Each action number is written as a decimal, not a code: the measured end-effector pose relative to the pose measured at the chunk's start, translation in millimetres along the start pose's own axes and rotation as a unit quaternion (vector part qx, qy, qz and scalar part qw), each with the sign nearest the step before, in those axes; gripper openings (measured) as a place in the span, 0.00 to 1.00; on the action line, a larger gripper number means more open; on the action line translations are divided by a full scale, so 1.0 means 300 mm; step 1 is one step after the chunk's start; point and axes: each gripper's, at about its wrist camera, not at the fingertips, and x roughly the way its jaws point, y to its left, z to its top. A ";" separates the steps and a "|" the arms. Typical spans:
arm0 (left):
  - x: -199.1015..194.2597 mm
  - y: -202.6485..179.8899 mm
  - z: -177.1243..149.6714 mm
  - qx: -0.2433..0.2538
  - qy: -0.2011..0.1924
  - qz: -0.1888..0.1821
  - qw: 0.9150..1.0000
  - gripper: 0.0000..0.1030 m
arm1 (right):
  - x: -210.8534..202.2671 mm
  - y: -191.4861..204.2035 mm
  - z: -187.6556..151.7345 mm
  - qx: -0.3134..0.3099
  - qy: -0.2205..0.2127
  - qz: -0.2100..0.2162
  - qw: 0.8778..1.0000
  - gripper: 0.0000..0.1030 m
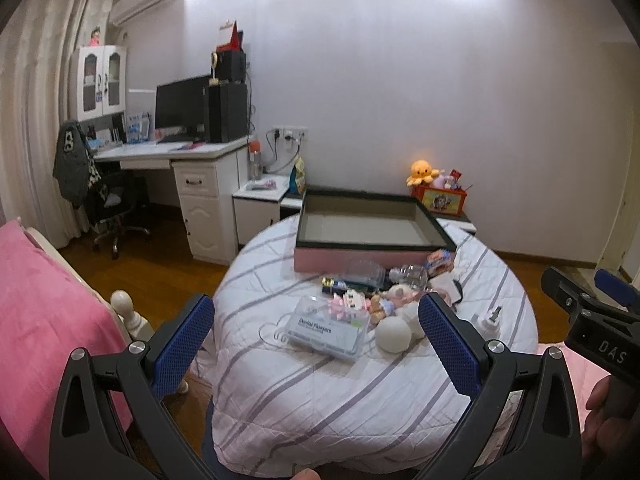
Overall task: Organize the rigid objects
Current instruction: 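Grasp the Dental Flossers box with left tool while right tool grasps white hair dryer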
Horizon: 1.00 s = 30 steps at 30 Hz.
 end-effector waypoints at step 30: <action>0.560 -0.013 -0.169 0.008 0.160 -0.014 0.987 1.00 | 0.548 -0.113 -0.211 0.023 0.182 -0.002 0.983 1.00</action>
